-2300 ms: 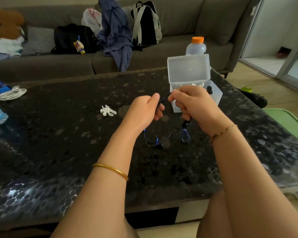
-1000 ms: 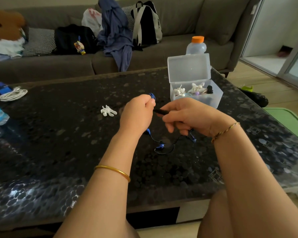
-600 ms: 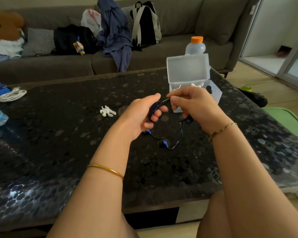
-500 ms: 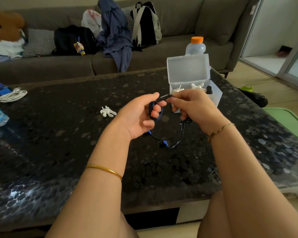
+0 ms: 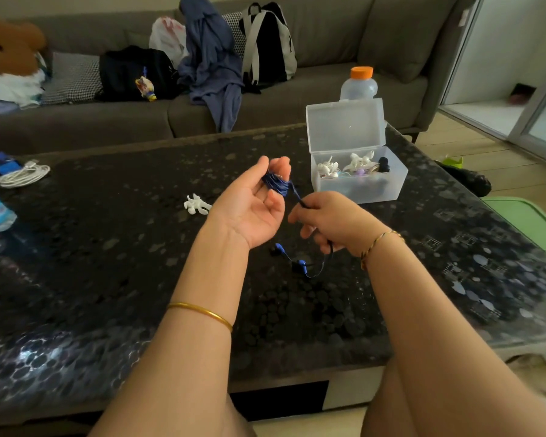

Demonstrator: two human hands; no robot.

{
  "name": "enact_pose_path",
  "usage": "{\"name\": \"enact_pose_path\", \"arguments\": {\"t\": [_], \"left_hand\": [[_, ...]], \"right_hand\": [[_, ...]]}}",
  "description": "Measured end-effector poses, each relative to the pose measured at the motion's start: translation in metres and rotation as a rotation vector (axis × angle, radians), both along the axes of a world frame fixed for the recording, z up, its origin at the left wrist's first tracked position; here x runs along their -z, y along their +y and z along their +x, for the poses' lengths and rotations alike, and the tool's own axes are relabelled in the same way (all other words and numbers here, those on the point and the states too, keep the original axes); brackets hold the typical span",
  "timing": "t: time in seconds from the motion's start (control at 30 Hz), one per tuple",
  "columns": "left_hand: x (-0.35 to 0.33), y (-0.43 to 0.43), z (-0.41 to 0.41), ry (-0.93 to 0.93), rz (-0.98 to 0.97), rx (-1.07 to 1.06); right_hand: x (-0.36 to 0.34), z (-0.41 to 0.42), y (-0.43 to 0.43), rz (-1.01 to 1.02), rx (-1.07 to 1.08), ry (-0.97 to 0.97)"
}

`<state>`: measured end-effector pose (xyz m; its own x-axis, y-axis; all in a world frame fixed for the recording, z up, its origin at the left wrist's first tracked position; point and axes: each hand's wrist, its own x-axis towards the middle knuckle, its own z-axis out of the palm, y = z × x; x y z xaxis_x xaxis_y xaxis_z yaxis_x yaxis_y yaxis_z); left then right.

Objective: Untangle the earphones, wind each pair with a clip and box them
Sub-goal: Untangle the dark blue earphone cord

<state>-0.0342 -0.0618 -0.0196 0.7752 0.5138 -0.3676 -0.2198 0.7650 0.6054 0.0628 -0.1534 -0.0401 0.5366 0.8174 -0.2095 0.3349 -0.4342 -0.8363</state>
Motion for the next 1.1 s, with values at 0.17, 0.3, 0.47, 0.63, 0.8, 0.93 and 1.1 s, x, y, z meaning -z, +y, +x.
{"name": "enact_pose_path", "arguments": {"t": [0.17,0.3,0.47,0.63,0.8,0.93,1.1], "left_hand": [[-0.003,-0.002,0.000,-0.068,-0.004,-0.130],[-0.002,0.004,0.002,-0.035,0.127,-0.256],[0.004,0.012,0.002,0.097,0.319,-0.291],[0.006,0.012,0.004,0.296,0.664,-0.199],[0.014,0.014,0.009,0.567,1.129,-0.072],[0.022,0.009,0.012,0.708,1.492,0.023],[0.019,0.003,0.012,0.764,1.479,0.159]], "right_hand": [[0.000,-0.002,0.004,-0.051,-0.054,0.016],[-0.004,-0.003,0.003,-0.077,-0.058,-0.056],[-0.016,-0.005,-0.008,-0.009,-0.113,-0.117],[-0.022,-0.007,-0.010,0.045,-0.071,-0.074],[-0.025,-0.005,-0.011,0.187,0.033,-0.018],[-0.030,-0.005,-0.012,0.381,0.162,0.139],[-0.025,0.007,-0.015,0.460,0.399,0.010]]}}
